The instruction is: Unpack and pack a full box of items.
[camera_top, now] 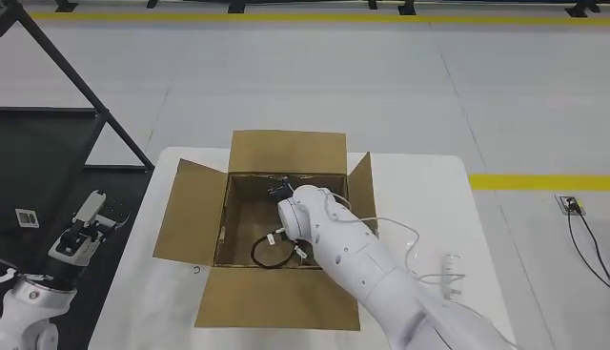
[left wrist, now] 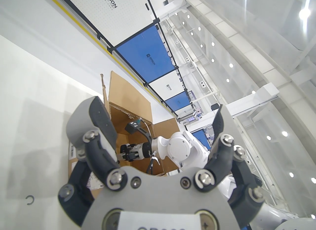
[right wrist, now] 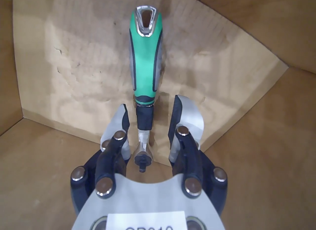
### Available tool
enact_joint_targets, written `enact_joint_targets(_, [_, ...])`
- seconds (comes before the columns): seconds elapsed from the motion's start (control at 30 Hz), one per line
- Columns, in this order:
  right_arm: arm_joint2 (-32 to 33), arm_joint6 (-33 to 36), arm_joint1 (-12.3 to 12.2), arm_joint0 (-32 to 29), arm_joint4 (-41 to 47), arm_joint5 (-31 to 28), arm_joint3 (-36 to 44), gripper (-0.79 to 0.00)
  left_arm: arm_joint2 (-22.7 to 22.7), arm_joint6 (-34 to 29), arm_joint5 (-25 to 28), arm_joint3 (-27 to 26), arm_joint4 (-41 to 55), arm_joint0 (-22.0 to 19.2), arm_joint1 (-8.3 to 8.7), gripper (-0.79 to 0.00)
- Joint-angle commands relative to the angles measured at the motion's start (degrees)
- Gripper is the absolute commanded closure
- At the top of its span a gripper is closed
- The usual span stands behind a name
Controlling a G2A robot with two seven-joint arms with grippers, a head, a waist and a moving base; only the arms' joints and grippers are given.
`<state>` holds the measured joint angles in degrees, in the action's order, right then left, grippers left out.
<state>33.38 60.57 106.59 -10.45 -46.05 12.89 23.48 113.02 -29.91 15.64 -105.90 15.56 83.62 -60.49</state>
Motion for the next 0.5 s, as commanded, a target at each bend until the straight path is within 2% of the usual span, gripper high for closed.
enact_joint_targets(0.0, [0.07,-0.35,0.36,0.19,0.15,-0.44,-1.3,-0.376,0.0,0.0,0.0,0.0,0.0,0.0,0.0,-0.785])
enact_joint_targets(0.47, [0.04,-1.87,2.98,0.69,0.26,-1.91,-6.43,-0.332,0.0,0.0,0.0,0.0,0.0,0.0,0.0,-0.785])
